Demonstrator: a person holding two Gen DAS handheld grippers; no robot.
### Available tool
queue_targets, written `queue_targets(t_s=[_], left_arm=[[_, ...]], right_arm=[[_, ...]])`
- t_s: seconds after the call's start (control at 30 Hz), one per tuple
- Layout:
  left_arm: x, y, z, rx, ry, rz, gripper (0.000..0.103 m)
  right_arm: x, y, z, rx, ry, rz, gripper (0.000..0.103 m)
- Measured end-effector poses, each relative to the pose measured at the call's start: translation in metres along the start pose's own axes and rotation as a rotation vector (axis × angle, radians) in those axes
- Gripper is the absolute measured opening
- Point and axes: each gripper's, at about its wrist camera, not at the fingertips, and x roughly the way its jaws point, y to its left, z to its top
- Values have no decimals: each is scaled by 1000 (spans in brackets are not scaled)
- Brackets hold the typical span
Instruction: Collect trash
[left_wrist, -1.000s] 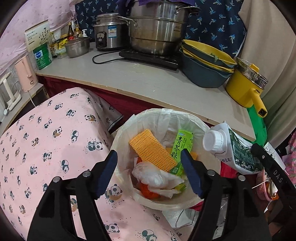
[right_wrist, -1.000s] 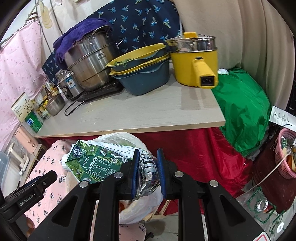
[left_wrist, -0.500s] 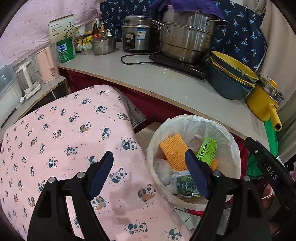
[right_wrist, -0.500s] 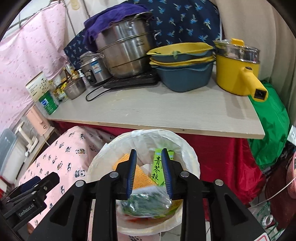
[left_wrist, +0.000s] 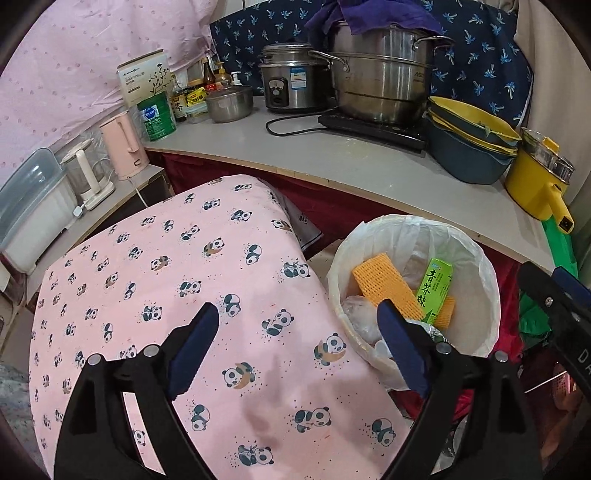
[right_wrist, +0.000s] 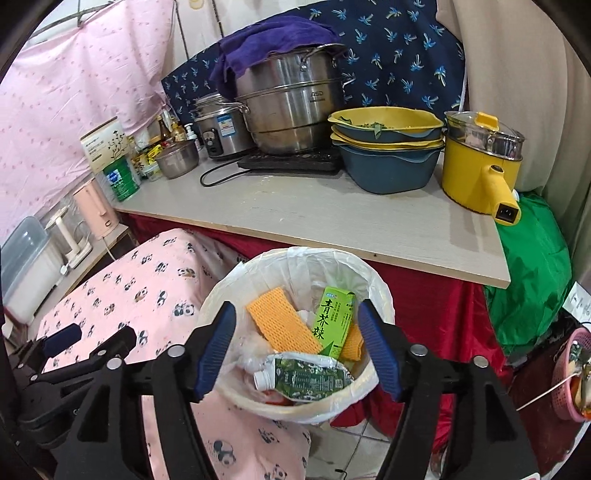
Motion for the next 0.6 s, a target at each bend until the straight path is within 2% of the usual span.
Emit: queue_targets(t_s=[0.13,0.27,0.37,0.6], left_arm=[[-13,5,-10,3,-9,29,89],[-23,11,-20,2,-9,45,89],[-30,15,-28,-2,-12,57,89],[-38,24,-47,-15,5,60,90]], right_arm=[[-15,0,-8,2,14,6,84],[-22,3,-19,-32,58,25,85],[-26,8,-29,-67,83,28,96],[-39,17,-50,-114,85,11,97]])
